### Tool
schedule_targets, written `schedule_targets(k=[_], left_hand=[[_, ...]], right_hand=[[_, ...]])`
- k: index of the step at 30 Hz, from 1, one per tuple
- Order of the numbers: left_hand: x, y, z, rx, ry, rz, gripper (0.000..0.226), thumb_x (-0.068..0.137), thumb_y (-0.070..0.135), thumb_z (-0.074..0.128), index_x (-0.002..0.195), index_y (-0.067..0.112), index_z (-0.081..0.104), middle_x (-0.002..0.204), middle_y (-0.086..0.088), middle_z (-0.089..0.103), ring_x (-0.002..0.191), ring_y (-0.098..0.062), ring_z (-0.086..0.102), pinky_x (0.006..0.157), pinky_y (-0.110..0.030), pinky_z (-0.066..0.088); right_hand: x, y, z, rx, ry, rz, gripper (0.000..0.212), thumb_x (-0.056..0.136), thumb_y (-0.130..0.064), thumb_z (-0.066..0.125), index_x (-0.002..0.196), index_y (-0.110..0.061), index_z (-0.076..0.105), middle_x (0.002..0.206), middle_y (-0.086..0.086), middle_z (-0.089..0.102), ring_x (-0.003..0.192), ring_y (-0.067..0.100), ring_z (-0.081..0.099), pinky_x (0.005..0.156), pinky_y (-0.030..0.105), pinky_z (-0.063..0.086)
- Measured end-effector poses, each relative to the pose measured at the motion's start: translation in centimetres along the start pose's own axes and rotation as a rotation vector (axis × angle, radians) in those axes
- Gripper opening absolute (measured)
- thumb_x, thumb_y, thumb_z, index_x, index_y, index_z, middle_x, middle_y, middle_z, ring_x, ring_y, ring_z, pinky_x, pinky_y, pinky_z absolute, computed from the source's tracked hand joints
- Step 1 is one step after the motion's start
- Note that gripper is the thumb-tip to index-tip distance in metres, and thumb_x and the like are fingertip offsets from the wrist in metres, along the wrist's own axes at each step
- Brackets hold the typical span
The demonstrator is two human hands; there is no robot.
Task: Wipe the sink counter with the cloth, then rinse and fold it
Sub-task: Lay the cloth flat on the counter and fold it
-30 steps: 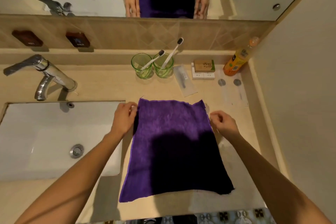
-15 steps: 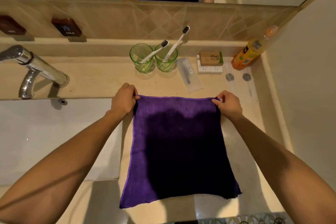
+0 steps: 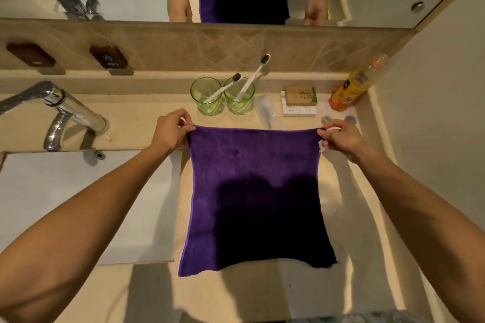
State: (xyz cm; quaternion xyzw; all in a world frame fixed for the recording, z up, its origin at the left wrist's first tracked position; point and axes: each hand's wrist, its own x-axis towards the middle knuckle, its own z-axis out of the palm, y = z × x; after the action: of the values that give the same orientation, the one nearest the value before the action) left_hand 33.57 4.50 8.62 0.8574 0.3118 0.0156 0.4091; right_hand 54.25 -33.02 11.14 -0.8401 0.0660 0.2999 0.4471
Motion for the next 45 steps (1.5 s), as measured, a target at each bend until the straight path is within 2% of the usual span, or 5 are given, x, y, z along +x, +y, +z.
schedule_targets(k=[12,17,30,37,45], left_hand=[[-9.0,2.4,-3.3,-0.267,0.048,0.066,0.017,0.090,0.009,0.072,0.079,0.022,0.073,0.066,0.017,0.073,0.061,-0.006,0.072,0.070,-0.013,0.056],[-15.7,0.3,-2.5,-0.204,0.065,0.058,0.012,0.086,0.012,0.077,0.079,0.022,0.075,0.078,0.013,0.074,0.071,-0.006,0.071,0.075,-0.014,0.053],[-27.7,-7.4,2.7,-0.087,-0.032,0.041,0.031,0.078,0.007,0.082,0.076,0.037,0.075,0.092,0.013,0.074,0.093,0.003,0.066,0.079,-0.004,0.046],[-29.4,-9.7,5.3,0.117,-0.071,0.113,0.011,0.081,0.004,0.080,0.088,0.012,0.082,0.099,0.017,0.066,0.096,0.013,0.062,0.089,0.004,0.037],[-28.4,-9.5,6.1,0.243,-0.177,0.031,0.029,0.098,0.031,0.064,0.079,0.015,0.078,0.101,0.014,0.060,0.096,-0.010,0.057,0.085,-0.027,0.045]], right_hand=[[-7.1,0.9,-2.9,0.009,-0.060,-0.289,0.015,0.095,0.000,0.064,0.088,-0.012,0.070,0.076,0.013,0.067,0.066,0.018,0.060,0.068,0.023,0.057],[-11.4,5.9,-3.1,-0.004,-0.036,-0.220,0.023,0.094,-0.027,0.071,0.076,-0.015,0.081,0.078,0.009,0.077,0.077,0.018,0.070,0.086,0.035,0.053],[-19.2,15.7,-0.2,-0.016,0.055,-0.094,0.013,0.085,-0.013,0.080,0.073,-0.009,0.078,0.079,0.007,0.075,0.080,0.027,0.072,0.074,0.038,0.059],[-19.5,18.2,1.3,-0.181,0.085,-0.055,0.013,0.082,0.001,0.079,0.078,-0.007,0.069,0.076,0.007,0.068,0.073,0.023,0.065,0.063,0.024,0.049],[-18.8,19.8,1.8,-0.611,-0.059,-0.162,0.026,0.085,-0.009,0.076,0.077,-0.027,0.061,0.096,-0.005,0.056,0.086,0.013,0.055,0.072,0.023,0.044]])
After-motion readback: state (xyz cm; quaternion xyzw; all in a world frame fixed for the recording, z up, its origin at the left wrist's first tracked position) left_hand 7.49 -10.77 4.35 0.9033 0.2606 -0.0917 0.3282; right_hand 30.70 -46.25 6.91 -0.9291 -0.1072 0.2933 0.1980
